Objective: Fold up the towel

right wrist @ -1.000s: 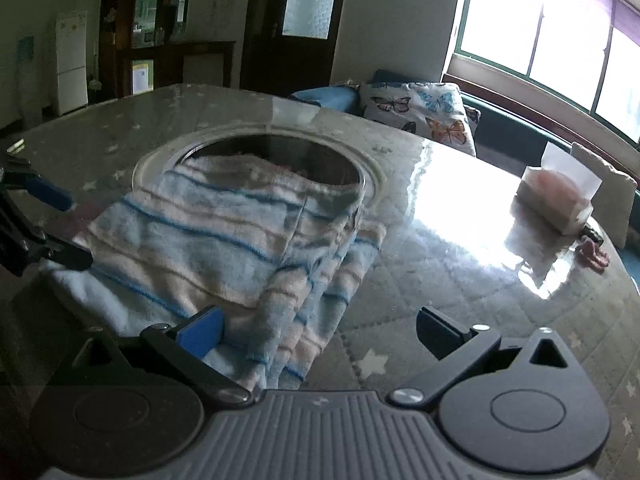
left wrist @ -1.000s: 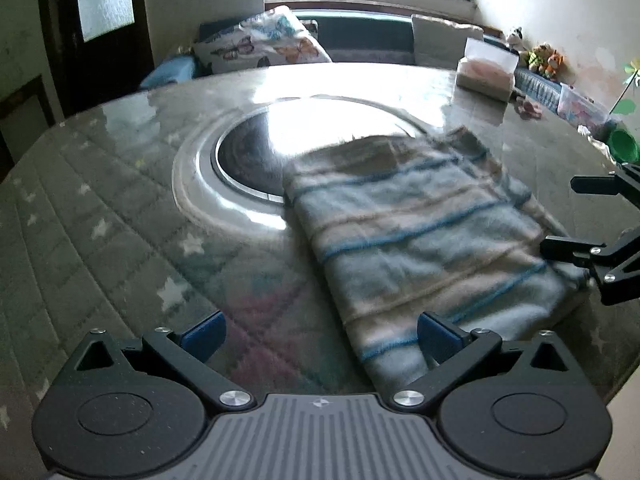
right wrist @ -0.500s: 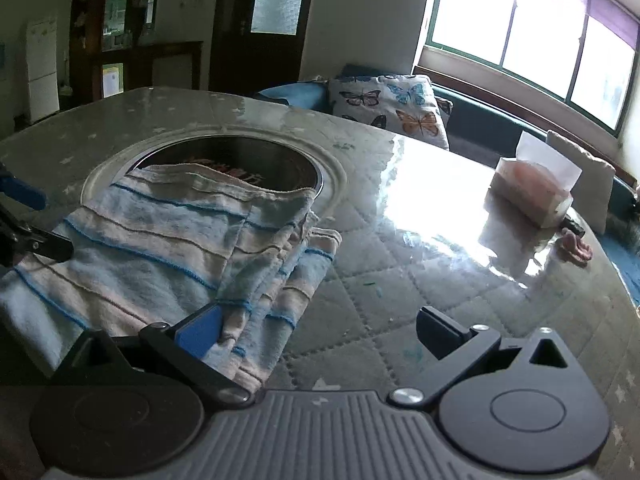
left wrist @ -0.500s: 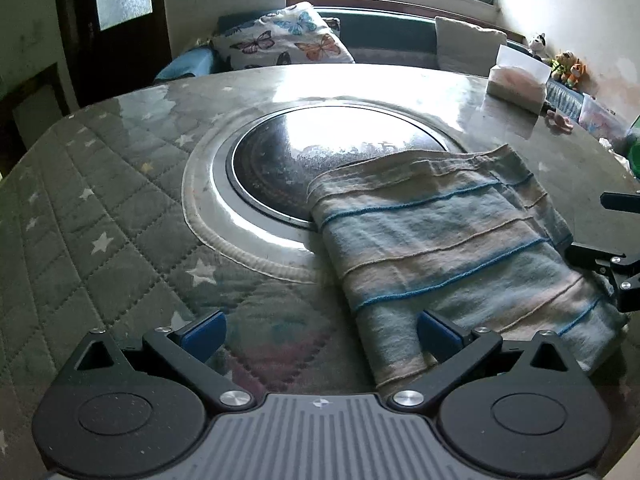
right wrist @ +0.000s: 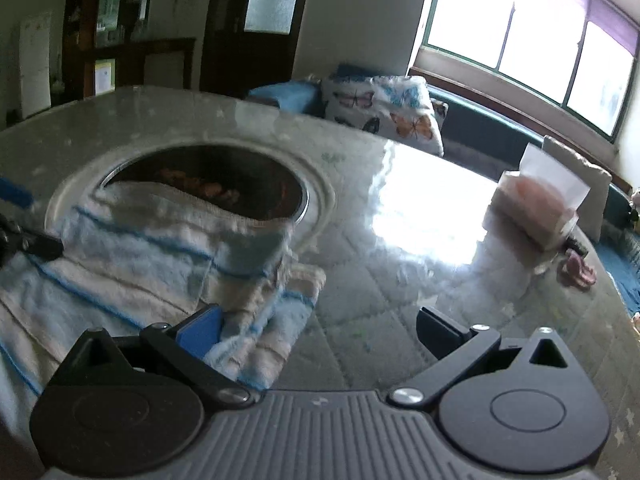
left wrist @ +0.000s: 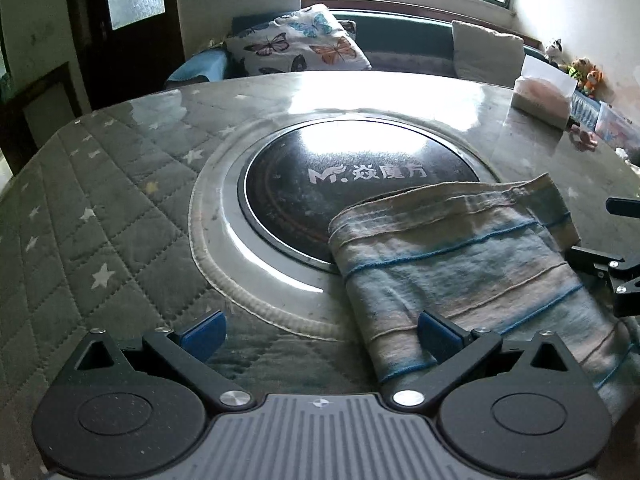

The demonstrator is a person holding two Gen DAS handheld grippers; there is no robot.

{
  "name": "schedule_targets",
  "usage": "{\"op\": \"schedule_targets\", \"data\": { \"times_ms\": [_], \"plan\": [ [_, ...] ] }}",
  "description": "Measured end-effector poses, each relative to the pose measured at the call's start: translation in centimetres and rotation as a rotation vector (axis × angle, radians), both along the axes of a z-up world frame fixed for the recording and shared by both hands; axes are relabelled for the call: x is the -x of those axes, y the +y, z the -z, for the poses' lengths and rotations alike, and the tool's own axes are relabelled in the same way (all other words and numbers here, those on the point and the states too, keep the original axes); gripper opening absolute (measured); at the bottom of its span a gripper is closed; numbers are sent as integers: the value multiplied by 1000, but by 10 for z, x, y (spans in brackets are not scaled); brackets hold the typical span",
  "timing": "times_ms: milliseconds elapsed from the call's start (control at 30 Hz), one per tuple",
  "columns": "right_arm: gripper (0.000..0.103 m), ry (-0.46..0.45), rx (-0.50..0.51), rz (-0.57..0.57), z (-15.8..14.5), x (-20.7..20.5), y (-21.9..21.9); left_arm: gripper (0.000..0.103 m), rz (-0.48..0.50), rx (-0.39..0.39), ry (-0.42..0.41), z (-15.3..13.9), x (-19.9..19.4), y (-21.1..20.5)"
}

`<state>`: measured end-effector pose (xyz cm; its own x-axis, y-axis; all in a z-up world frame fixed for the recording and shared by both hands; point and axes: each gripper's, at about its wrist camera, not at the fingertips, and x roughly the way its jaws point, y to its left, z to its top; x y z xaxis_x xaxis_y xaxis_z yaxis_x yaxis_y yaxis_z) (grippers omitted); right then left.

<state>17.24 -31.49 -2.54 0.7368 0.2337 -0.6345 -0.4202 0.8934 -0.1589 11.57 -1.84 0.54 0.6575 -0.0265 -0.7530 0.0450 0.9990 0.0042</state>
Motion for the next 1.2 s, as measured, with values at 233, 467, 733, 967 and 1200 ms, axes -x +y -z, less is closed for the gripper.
{"op": "schedule_targets", "data": {
  "times_ms": [233, 467, 733, 967, 1200],
  "plan": [
    [103, -53, -8, -11, -18, -12, 6, 103, -7, 4, -25, -10, -18, -4],
    [103, -47, 22, 29, -8, -38, 12, 103, -30, -4, -47, -12, -46, -7],
    [103, -5, -15, 37, 0, -42, 5, 103, -35, 26, -41, -8, -60, -7],
    [103, 14, -44, 44, 3, -44, 2, 103, -1, 33, -51, -12, -69, -22],
    [103, 15, -44, 42, 3, -45, 2, 103, 8, -10, -28, 0, -84, -34]
  ]
}}
